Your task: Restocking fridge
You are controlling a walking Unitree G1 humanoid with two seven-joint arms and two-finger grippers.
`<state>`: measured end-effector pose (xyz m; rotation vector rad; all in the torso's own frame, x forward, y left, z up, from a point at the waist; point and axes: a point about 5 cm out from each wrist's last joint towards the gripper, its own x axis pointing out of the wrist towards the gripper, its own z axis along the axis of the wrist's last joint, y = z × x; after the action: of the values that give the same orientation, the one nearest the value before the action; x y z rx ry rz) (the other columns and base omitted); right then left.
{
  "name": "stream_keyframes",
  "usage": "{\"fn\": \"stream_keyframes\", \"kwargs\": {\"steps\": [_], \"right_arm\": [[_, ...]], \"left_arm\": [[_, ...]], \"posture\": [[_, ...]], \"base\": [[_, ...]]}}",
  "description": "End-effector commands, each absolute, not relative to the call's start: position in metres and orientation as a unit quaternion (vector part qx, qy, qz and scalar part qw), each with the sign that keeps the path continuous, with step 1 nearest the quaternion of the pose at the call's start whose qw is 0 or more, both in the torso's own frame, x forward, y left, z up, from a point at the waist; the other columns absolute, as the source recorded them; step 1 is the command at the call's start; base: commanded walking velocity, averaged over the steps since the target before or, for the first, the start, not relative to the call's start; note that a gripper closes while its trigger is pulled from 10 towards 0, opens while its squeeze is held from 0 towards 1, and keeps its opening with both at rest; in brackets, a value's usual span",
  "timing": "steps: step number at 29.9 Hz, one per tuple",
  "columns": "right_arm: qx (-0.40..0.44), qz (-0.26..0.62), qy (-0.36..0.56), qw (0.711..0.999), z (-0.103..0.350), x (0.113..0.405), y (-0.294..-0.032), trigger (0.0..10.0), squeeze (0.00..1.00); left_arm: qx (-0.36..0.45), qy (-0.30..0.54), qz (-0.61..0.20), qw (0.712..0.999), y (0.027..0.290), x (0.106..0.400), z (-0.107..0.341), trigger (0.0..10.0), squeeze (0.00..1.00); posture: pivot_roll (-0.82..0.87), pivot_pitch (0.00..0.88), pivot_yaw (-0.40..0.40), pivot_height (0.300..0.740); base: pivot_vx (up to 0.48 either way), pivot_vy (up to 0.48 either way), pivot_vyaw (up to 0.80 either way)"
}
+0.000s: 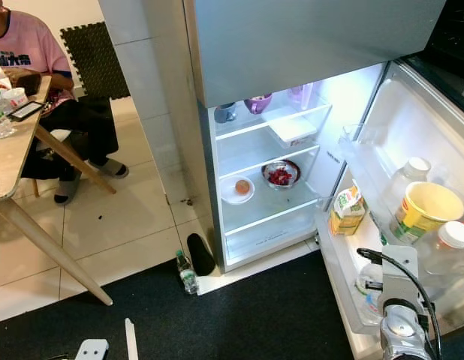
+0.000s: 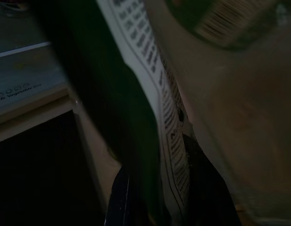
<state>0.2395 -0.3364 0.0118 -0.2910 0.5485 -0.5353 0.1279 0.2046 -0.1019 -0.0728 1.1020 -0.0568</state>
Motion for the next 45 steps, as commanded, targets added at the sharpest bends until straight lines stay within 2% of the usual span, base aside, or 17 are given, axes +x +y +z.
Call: {"fn": "stream_keyframes", "kwargs": {"steps": [1,2,6,10,12,15,19,22,24,28,35,45], "right_arm": [[-0.133,-0.216,0.288,0.924,-0.003,0.238,-0.317,10.0,0.0],[-0.133,-0.216,0.288,0.924,-0.003,0.238,-0.317,10.0,0.0],[-0.117,-0.138,0.317,0.931,-0.025,0.229,-0.286,10.0,0.0],[-0.106,-0.111,0.323,0.934,-0.031,0.227,-0.276,10.0,0.0],[-0.081,-0.052,0.335,0.937,-0.042,0.221,-0.254,10.0,0.0],[-0.064,-0.013,0.341,0.938,-0.048,0.219,-0.24,10.0,0.0],[-0.061,0.024,0.359,0.931,-0.054,0.214,-0.228,10.0,0.0],[-0.093,0.071,0.413,0.903,-0.07,0.195,-0.215,10.0,0.0],[-0.089,0.069,0.442,0.89,-0.078,0.181,-0.215,10.0,0.0],[-0.088,0.068,0.455,0.884,-0.081,0.173,-0.216,10.0,0.0],[-0.068,0.059,0.5,0.861,-0.093,0.142,-0.221,10.0,0.0],[-0.064,0.059,0.527,0.846,-0.099,0.125,-0.222,10.0,0.0]], "left_arm": [[-0.04,0.537,-0.021,0.842,0.203,0.119,-0.105,10.0,0.0],[-0.04,0.537,-0.021,0.842,0.203,0.119,-0.105,10.0,0.0],[-0.04,0.537,-0.023,0.842,0.201,0.118,-0.106,10.0,0.0],[-0.04,0.538,-0.024,0.842,0.201,0.118,-0.106,10.0,0.0],[-0.039,0.538,-0.025,0.842,0.201,0.118,-0.106,10.0,0.0],[-0.038,0.538,-0.026,0.842,0.201,0.118,-0.106,10.0,0.0],[-0.036,0.537,-0.029,0.842,0.201,0.119,-0.105,10.0,0.0],[-0.035,0.535,-0.031,0.844,0.199,0.121,-0.105,10.0,0.0],[-0.036,0.534,-0.031,0.844,0.198,0.121,-0.105,10.0,0.0],[-0.036,0.535,-0.031,0.844,0.197,0.121,-0.106,10.0,0.0],[-0.031,0.537,-0.033,0.842,0.196,0.118,-0.106,10.0,0.0],[-0.025,0.534,-0.034,0.844,0.196,0.121,-0.106,10.0,0.0]], "posture": [[-0.07,0.094,0.042,0.74],[-0.07,0.094,0.042,0.74],[-0.07,0.094,0.042,0.74],[-0.07,0.094,0.042,0.74],[-0.07,0.094,0.042,0.74],[-0.07,0.092,0.047,0.74],[-0.07,0.091,0.048,0.74],[-0.07,0.091,0.048,0.74],[-0.07,0.089,0.042,0.74],[-0.07,0.089,0.042,0.74],[-0.07,0.087,0.041,0.74],[-0.07,0.077,0.04,0.74]], "base": [[0.0,0.0,0.0],[0.0,0.0,0.0],[0.0,0.0,0.0],[0.0,0.0,0.0],[0.0,0.0,0.0],[0.0,0.0,0.0],[0.0,0.0,0.0],[0.0,0.0,-0.27],[0.0,0.0,-0.8],[0.0,0.0,-0.8],[0.0,0.0,-0.8],[0.0,0.0,-0.8]]}}
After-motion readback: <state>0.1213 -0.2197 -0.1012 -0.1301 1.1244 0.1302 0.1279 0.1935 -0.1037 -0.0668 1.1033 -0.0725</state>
